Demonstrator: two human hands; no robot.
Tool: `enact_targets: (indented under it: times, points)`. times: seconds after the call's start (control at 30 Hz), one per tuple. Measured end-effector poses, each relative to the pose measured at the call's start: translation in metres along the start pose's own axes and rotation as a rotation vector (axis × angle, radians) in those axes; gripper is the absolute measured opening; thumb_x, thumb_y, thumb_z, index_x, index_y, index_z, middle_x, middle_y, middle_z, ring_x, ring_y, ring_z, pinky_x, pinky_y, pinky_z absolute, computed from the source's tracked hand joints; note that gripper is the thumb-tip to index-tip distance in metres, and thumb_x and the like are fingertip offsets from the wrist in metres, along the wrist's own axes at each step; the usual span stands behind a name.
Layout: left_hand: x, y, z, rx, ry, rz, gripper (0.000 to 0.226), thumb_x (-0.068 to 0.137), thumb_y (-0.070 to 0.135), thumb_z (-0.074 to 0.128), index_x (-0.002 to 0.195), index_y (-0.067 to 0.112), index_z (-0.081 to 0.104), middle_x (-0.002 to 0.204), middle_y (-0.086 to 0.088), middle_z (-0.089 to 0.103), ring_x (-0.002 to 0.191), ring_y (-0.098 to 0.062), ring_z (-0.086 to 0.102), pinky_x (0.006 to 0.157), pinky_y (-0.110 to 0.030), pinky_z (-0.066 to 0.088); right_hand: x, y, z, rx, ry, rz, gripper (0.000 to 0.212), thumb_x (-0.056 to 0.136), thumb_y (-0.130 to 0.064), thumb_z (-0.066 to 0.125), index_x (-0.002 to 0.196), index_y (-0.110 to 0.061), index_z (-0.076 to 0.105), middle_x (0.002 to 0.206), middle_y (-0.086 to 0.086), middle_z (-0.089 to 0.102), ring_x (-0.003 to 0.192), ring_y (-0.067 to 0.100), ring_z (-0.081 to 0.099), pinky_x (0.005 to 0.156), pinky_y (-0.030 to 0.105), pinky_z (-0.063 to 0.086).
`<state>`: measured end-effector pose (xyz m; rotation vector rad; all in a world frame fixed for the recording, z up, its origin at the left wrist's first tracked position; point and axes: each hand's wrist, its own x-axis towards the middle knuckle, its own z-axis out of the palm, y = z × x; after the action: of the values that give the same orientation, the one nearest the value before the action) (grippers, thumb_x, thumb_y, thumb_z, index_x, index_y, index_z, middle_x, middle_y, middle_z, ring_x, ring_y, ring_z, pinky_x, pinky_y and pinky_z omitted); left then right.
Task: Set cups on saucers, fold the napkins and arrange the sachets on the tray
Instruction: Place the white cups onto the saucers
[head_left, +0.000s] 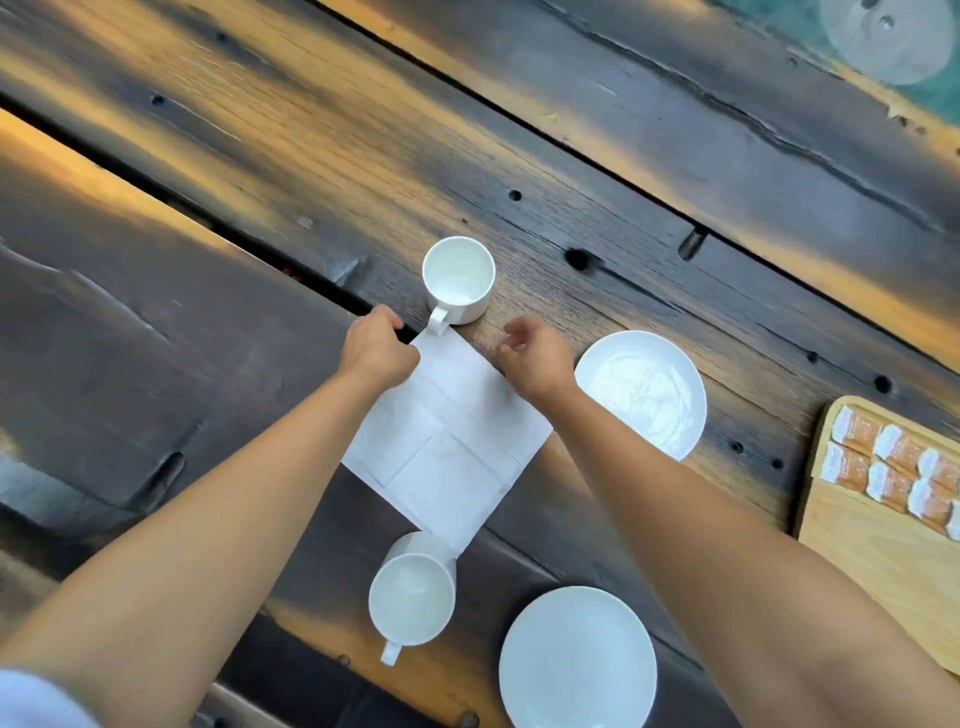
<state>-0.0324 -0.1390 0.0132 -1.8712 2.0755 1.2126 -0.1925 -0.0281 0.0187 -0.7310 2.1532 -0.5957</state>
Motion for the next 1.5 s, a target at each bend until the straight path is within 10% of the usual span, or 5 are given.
enact_targets:
  times: [0.27, 0.43, 0.83, 1.0, 1.5]
  points:
    - [0.03, 0.039, -0.018, -0.323, -0.093, 0.095, 0.069, 0.079, -0.009, 0.057, 0.138, 0.026, 0.049, 0.137, -0.003, 0.056, 0.126, -0.026, 0.05, 0.091, -0.051, 0.056, 0.029, -0.031, -0.011, 0.087, -0.042, -0.131, 0.069, 0.08, -0.014, 0.07, 0.142, -0.025, 0.043, 0.131, 0.003, 0.059, 0.12, 0.025, 0.056, 0.088, 0.028, 0.043]
    - [0.033, 0.044, -0.009, -0.382, -0.19, 0.129, 0.078, 0.069, -0.009, 0.066, 0.136, 0.028, 0.052, 0.127, -0.002, 0.062, 0.119, -0.025, 0.056, 0.09, -0.051, 0.056, 0.037, -0.042, 0.003, 0.314, -0.106, -0.156, 0.069, 0.064, -0.018, 0.08, 0.116, -0.05, 0.047, 0.111, -0.014, 0.063, 0.107, 0.014, 0.06, 0.089, 0.038, 0.053]
    - [-0.007, 0.11, 0.0, -0.388, -0.268, 0.278, 0.071, 0.074, -0.01, 0.068, 0.137, 0.018, 0.051, 0.124, -0.003, 0.06, 0.112, -0.02, 0.054, 0.075, -0.03, 0.056, -0.001, -0.028, -0.061, 0.482, 0.004, -0.15, 0.067, 0.06, -0.011, 0.087, 0.109, -0.04, 0.051, 0.099, -0.024, 0.06, 0.088, -0.01, 0.061, 0.074, 0.02, 0.053]
    - [-0.048, 0.17, 0.034, -0.362, -0.371, 0.394, 0.071, 0.074, -0.009, 0.073, 0.136, 0.016, 0.051, 0.119, -0.001, 0.058, 0.099, -0.01, 0.055, 0.066, -0.025, 0.059, -0.031, 0.011, -0.126, 0.448, 0.125, -0.076, 0.074, 0.065, -0.009, 0.083, 0.128, -0.027, 0.05, 0.114, -0.008, 0.059, 0.107, 0.018, 0.06, 0.082, 0.044, 0.058]
    - [-0.088, 0.187, 0.115, -0.245, -0.55, 0.463, 0.07, 0.061, -0.003, 0.072, 0.125, 0.021, 0.058, 0.117, -0.01, 0.062, 0.11, -0.019, 0.06, 0.068, -0.039, 0.062, -0.074, 0.12, -0.158, 0.579, 0.116, 0.105, 0.064, 0.071, -0.001, 0.076, 0.123, -0.025, 0.049, 0.103, -0.012, 0.055, 0.09, 0.015, 0.061, 0.072, 0.037, 0.061]
